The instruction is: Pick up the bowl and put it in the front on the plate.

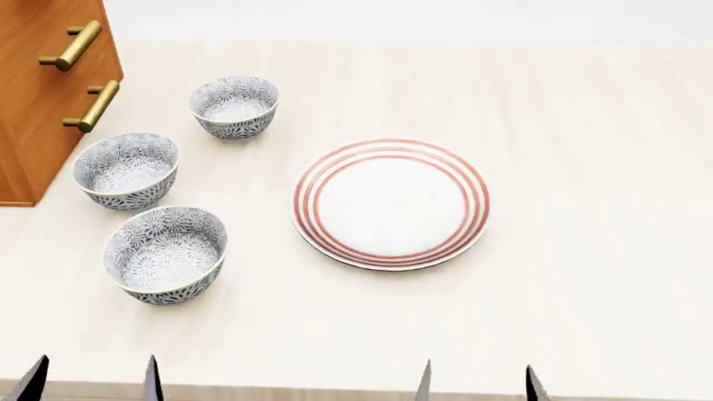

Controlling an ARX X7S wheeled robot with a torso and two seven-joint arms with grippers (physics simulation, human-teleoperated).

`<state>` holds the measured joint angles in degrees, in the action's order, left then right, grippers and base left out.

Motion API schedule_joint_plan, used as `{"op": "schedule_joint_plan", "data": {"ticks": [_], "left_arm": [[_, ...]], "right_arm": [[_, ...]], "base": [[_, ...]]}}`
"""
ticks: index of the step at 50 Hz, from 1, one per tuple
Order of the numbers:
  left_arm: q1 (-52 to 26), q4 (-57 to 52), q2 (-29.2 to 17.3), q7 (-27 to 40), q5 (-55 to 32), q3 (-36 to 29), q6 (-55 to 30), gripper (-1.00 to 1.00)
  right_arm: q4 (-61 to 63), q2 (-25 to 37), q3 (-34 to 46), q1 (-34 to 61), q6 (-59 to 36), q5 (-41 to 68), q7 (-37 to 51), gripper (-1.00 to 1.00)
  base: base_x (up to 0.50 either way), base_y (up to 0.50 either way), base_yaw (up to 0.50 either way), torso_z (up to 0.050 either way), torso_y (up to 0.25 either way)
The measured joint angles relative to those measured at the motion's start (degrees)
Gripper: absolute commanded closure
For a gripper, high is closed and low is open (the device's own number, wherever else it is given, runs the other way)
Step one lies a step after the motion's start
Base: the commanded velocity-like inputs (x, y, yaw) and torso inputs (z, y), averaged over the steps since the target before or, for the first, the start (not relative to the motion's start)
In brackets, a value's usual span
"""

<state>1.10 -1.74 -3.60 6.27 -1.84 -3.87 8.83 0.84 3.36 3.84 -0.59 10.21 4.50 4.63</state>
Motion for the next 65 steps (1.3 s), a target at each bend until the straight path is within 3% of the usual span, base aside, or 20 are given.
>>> {"op": "schedule_joint_plan", "data": {"ticks": [8,20,65], "left_arm": [[1.84,-2.63,-0.68,3.66,3.02,-0.20,13.62,-1.00],[2.85,-3.73,-1.69,6.67,5.13,-0.96,22.03,-1.00],[2.88,-4.07,-4.55,11.55,6.69,-3.81,26.04,-1.00]], "right_arm": [[1.74,0.12,0.07,-0.97,12.98,1.25,1.30,-1.00],[2.56,0.99,0.95,-1.69,21.41,2.41,2.87,-1.00],[2.78,4.11,4.30,-1.46,26.43,3.02,6.60,-1.00]], "base": [[0.00,0.00,0.00,0.000,0.000],[0.37,-0.02,0.00,0.000,0.000],[0.50,-0.04,0.00,0.000,0.000]]}}
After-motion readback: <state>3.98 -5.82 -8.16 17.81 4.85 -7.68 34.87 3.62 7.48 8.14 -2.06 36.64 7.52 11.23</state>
